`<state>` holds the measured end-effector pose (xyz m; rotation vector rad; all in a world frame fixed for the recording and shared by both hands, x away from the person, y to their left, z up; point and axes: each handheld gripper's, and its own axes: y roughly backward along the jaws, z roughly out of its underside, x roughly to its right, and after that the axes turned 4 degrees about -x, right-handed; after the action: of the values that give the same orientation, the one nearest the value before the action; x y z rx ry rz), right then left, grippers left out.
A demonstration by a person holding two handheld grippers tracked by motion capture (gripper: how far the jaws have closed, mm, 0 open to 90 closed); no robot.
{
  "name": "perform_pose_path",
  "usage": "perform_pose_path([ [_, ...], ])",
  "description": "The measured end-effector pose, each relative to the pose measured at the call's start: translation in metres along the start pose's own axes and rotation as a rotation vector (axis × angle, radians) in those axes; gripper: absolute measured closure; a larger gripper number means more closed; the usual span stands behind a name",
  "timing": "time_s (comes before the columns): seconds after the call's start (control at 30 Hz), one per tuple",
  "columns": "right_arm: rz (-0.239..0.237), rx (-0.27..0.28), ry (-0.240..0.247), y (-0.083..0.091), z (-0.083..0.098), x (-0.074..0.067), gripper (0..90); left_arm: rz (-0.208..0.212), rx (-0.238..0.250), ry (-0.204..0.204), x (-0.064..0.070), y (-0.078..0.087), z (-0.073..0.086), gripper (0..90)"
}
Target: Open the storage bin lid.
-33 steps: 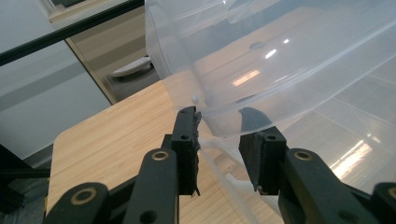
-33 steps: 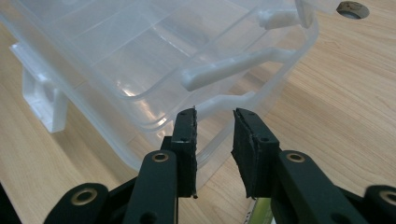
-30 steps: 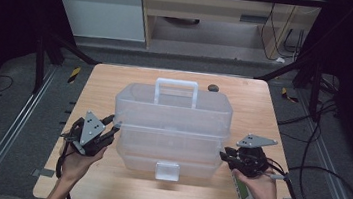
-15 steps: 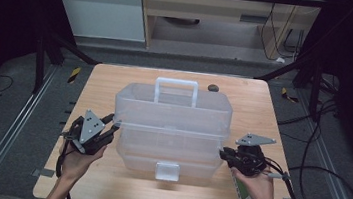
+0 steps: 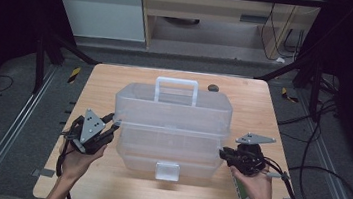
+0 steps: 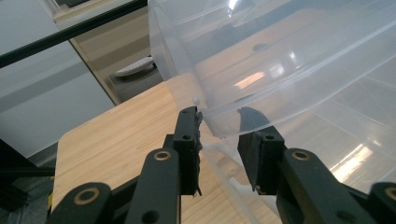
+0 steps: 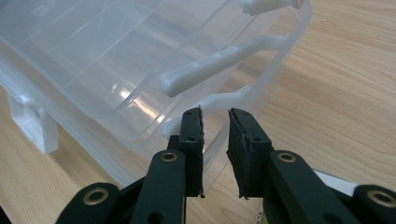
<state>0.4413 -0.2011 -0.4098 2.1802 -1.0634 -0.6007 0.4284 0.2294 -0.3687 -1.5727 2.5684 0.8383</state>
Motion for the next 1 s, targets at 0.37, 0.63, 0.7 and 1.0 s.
perform_pose_path([
  [0.37, 0.018, -0.008, -0.055, -0.001, -0.001, -0.002, 76.0, 0.0, 0.0, 0.001, -0.002, -0.001, -0.003, 68.7],
  [0.63, 0.046, -0.006, -0.122, -0.001, -0.002, -0.005, 78.1, -0.002, -0.001, -0.001, -0.002, -0.001, -0.003, 68.7],
  [0.7, 0.053, -0.007, -0.141, -0.001, -0.002, -0.006, 78.6, -0.002, 0.0, 0.001, -0.002, -0.001, -0.004, 68.8],
  [1.0, 0.128, -0.031, -0.122, -0.002, -0.005, -0.016, 79.7, -0.003, 0.005, 0.009, -0.004, -0.002, -0.007, 69.3],
])
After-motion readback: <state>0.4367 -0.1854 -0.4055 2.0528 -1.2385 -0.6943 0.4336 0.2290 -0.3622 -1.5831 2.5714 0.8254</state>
